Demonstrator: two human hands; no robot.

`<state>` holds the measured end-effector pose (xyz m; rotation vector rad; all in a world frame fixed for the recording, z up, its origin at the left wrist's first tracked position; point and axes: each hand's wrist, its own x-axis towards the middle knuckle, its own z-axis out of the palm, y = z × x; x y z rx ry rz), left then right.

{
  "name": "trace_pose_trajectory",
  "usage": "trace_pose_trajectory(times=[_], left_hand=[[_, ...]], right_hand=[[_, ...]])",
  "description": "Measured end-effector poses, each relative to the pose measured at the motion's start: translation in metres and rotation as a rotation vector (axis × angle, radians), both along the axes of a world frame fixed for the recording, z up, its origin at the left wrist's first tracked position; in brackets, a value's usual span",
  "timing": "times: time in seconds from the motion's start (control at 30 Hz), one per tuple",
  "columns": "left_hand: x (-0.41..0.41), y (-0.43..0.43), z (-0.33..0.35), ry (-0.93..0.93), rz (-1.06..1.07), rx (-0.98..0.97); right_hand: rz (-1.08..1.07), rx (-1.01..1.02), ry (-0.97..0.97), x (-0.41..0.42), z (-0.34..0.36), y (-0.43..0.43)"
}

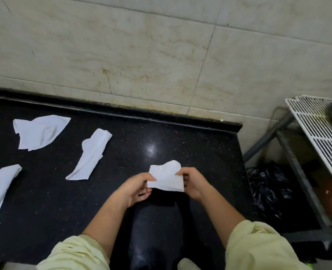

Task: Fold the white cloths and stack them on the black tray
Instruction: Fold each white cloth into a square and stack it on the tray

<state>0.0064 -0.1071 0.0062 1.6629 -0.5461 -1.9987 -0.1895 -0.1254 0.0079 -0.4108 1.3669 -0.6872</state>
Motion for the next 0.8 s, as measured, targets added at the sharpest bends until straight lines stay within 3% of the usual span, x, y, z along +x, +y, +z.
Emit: trace_pose_trajectory(times=[0.37, 0.8], left_hand=[[-0.060, -0.058, 0.075, 0.157, -0.127, -0.371], [-0.208, -0.083, 0.186, 0.253, -0.380, -0.576]], right_hand=[[-0.187, -0.232, -0.043, -0.064, 0.079, -0.016], [-0.290, -0.455, 0.214, -0.219, 0.202, -0.002]])
